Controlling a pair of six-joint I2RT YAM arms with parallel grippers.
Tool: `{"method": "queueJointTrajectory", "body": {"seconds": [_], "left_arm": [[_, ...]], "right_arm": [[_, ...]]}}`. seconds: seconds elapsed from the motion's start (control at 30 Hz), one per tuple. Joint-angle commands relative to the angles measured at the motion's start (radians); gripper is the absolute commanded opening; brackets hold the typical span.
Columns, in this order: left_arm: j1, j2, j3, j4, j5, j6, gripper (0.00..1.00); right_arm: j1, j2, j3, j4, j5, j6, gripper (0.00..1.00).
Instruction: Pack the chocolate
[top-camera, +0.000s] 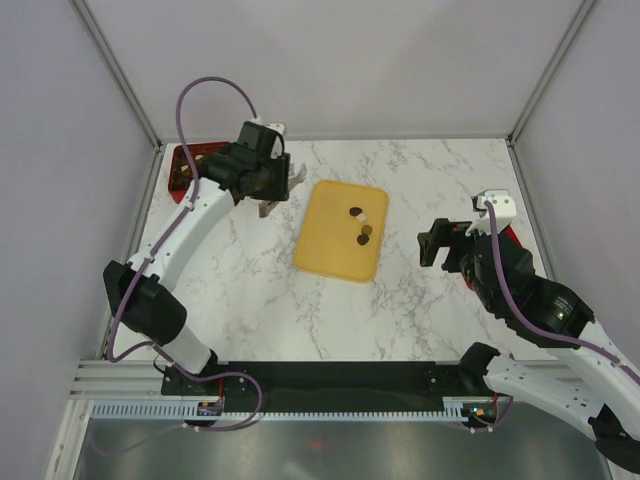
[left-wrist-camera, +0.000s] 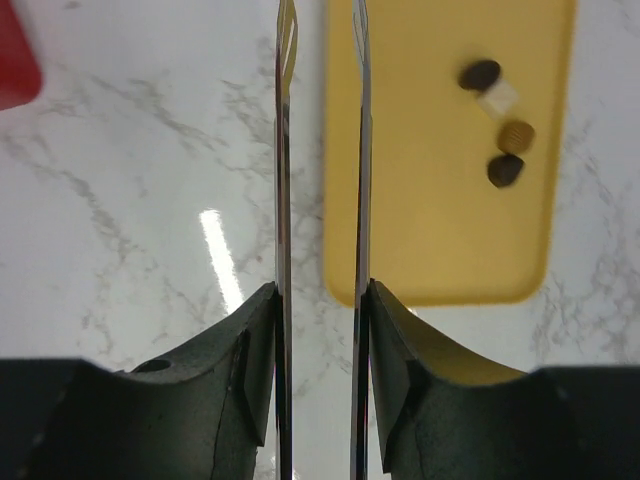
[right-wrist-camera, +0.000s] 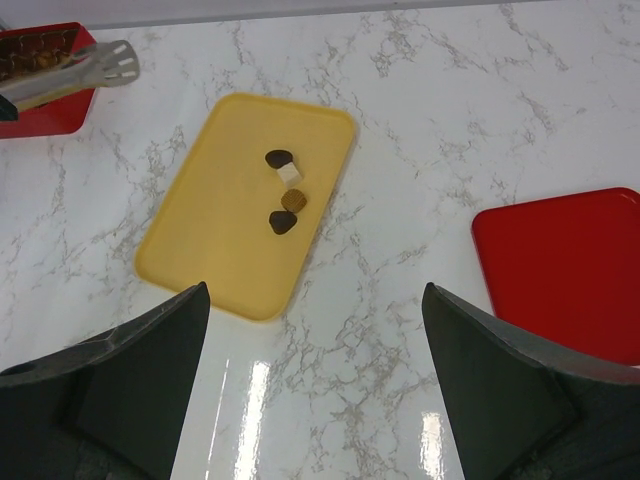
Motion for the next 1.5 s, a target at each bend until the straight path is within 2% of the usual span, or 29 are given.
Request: {"method": "queueJointTrajectory", "body": {"seconds": [0.0, 0.2, 0.37, 0.5, 1.17, 1.3, 1.47], "left_arm": [[-0.142, -0.039, -0.052, 0.074, 0.063, 0.042, 0.47], [-0.340, 0.011, -0.106, 0.137, 0.077, 0.043, 0.47], [-0.444, 0.085, -0.139, 0.139, 0.046, 0.043, 0.49], [-0.480, 0.117, -0.159, 0.142, 0.020, 0.039, 0.50], [-0.493, 0.208, -0.156, 0.182, -0.025, 0.056, 0.50], [-0.495, 0.196, -0.146, 0.154, -0.041, 0.034, 0.46], [-0.493, 0.177, -0.081, 0.024, -0.073, -0.004, 0.39]], "right_arm": [[0.002, -0.005, 0.029, -0.011, 0.015, 0.009, 0.96], [0.000, -0.011, 0.028, -0.020, 0.010, 0.013, 0.96], [0.000, -0.021, 0.039, -0.026, 0.019, 0.007, 0.96], [0.000, -0.021, 0.038, -0.031, 0.023, 0.004, 0.96], [0.002, -0.018, 0.041, -0.032, 0.026, 0.009, 0.96], [0.000, -0.024, 0.044, -0.032, 0.029, 0.007, 0.96], [0.000, -0.031, 0.041, -0.032, 0.027, 0.010, 0.96]]}}
